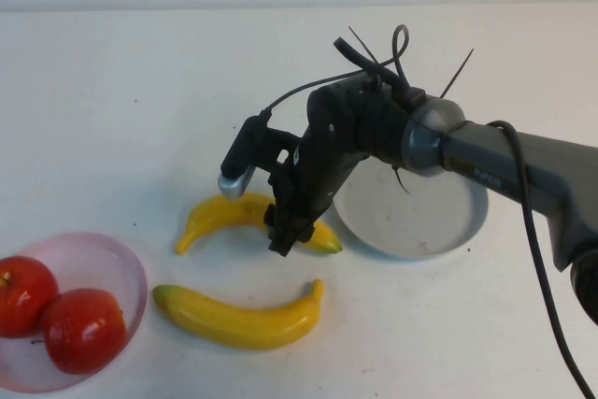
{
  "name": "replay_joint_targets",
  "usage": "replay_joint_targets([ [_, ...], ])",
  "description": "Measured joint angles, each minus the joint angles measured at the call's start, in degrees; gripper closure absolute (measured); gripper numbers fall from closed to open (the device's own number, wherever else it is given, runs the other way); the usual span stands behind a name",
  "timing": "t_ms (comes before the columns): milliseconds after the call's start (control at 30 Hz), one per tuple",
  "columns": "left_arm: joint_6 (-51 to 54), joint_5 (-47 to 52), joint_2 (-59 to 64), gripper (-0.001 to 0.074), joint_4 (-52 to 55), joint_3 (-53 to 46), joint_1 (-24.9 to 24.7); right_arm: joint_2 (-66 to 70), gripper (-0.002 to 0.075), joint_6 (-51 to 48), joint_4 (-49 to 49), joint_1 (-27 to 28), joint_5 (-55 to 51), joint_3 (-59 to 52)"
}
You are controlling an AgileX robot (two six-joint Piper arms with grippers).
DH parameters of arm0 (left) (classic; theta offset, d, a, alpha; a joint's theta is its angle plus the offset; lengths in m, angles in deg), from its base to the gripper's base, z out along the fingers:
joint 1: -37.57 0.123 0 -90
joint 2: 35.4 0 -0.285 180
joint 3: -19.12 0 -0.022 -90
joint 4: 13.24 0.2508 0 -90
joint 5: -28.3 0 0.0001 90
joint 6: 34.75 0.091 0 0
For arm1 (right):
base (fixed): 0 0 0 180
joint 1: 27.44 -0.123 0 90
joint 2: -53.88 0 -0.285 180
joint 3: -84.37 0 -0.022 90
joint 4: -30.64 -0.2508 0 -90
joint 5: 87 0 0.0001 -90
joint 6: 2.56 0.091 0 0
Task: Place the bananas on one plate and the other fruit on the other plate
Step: Put another type of fruit in the right plate
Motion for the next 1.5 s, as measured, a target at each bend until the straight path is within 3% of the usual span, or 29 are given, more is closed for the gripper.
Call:
replay_joint_targets([
  [67, 0.00, 0.00, 0.00, 0.0731, 0.00, 0.00, 0.00, 0.00, 0.0422, 0.00, 0.00, 0.00, 0.13, 0.04],
  [300, 0.00, 0.00, 0.00, 0.0731, 0.00, 0.00, 0.00, -1.75, 0.0425, 1.71, 0.79, 0.10, 0.13, 0.04],
  [500, 0.00, 0.00, 0.00, 0.0731, 0.00, 0.00, 0.00, -12.87, 0.0425, 22.16, 4.56, 2.66, 0.36, -2.49],
  [633, 0.00, 0.00, 0.00, 0.0731, 0.00, 0.00, 0.00, -20.54, 0.0425, 35.63, 9.59, 7.04, 1.64, -10.58],
  [833, 0.00, 0.00, 0.00, 0.0731, 0.00, 0.00, 0.00, -22.39, 0.0425, 43.23, 10.94, 13.82, 1.50, -20.91],
  [1033, 0.00, 0.00, 0.00, 0.0731, 0.00, 0.00, 0.00, -20.87, 0.0425, 47.09, 10.94, 17.57, 1.72, -23.97],
  [1500, 0.00, 0.00, 0.00, 0.0731, 0.00, 0.00, 0.00, -16.33, 0.0426, 47.82, 9.38, 17.74, 2.23, -24.00],
])
